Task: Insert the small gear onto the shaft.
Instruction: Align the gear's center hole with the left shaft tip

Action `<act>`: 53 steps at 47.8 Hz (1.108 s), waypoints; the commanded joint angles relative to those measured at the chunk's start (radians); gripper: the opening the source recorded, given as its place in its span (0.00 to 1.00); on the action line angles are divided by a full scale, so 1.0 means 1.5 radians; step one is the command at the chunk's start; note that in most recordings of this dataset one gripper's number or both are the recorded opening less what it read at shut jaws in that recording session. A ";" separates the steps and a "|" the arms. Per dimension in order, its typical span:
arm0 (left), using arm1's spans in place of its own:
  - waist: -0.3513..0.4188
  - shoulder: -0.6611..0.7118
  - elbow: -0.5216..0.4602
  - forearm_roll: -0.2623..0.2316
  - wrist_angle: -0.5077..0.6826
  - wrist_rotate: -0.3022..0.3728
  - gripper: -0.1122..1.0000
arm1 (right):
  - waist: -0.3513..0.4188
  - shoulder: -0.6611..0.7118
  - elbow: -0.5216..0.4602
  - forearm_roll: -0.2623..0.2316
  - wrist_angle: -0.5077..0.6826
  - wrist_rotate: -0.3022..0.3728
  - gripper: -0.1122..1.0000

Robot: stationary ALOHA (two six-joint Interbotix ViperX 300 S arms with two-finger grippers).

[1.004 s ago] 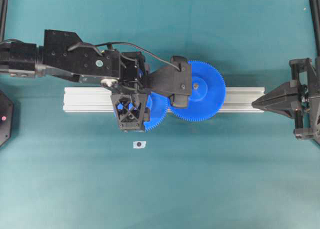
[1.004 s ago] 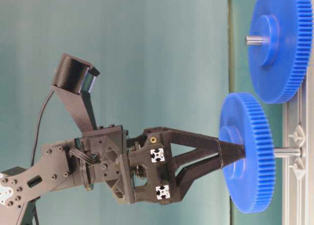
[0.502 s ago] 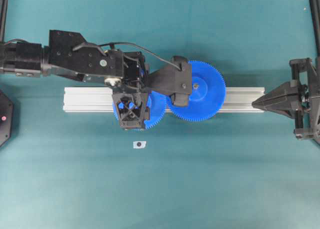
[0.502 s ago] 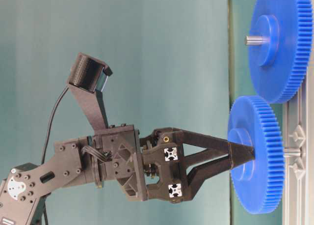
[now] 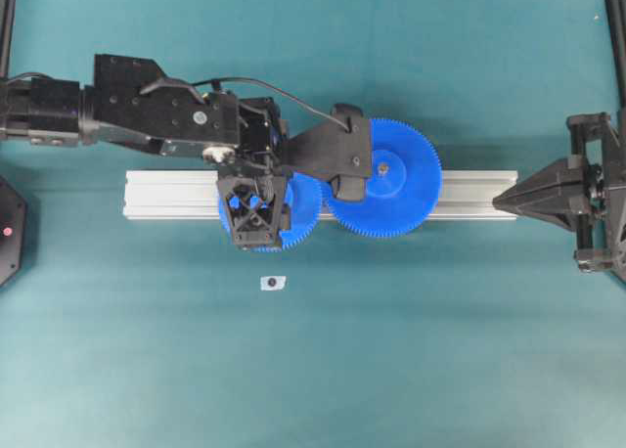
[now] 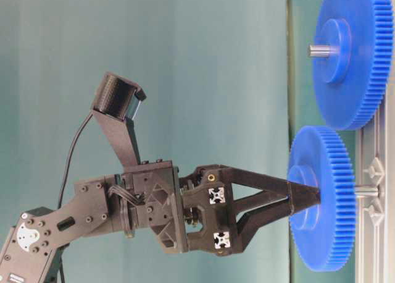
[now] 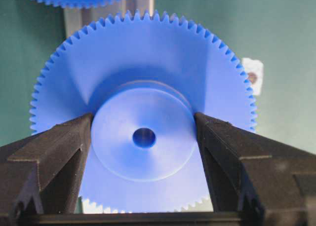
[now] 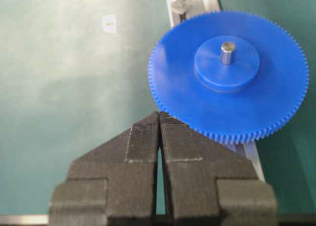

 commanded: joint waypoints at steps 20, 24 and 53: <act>0.033 -0.011 -0.004 0.004 0.002 0.044 0.73 | -0.022 0.002 -0.005 0.000 -0.003 0.005 0.13; 0.035 -0.011 -0.003 0.004 0.002 0.045 0.73 | -0.022 0.001 -0.005 0.000 -0.003 0.006 0.13; 0.044 -0.004 -0.007 0.004 0.001 0.083 0.73 | -0.025 -0.002 -0.005 0.000 -0.003 0.006 0.13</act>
